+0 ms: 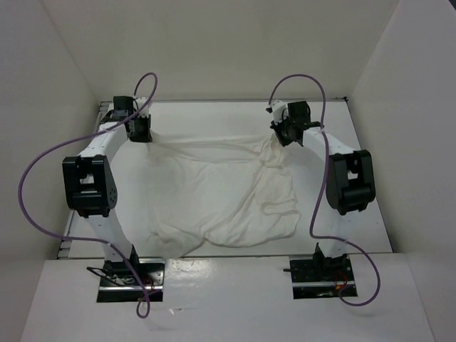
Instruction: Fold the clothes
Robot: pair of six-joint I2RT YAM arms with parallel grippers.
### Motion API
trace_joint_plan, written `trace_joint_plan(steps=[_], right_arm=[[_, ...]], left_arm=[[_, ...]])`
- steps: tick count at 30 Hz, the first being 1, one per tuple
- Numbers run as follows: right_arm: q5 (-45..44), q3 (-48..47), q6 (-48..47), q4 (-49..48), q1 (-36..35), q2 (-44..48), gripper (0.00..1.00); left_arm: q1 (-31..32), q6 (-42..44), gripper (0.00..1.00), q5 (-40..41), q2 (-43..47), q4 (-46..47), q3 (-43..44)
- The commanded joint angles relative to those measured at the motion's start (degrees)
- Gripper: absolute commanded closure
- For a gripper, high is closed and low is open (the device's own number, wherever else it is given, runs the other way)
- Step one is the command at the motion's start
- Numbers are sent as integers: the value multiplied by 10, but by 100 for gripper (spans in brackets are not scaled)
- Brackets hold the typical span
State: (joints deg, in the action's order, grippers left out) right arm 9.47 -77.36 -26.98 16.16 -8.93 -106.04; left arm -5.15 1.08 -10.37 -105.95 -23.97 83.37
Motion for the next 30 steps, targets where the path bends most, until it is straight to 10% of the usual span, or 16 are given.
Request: trace_joint_plan(steps=[1, 8, 13, 17, 30], right_arm=[[-84, -66, -21, -33, 13, -41, 97], [-122, -125, 18, -78, 13, -89, 92], [-168, -137, 56, -106, 13, -75, 41], [-192, -143, 70, -91, 7, -21, 21], [-73, 158, -25, 161, -170, 369, 14]], left_arm=[[-6, 13, 98, 71, -42, 15, 69], [7, 5, 81, 70, -41, 67, 108], [7, -20, 35, 63, 39, 147, 72], [0, -41, 0, 69, 73, 133, 86], [20, 82, 0, 57, 260, -146, -107]])
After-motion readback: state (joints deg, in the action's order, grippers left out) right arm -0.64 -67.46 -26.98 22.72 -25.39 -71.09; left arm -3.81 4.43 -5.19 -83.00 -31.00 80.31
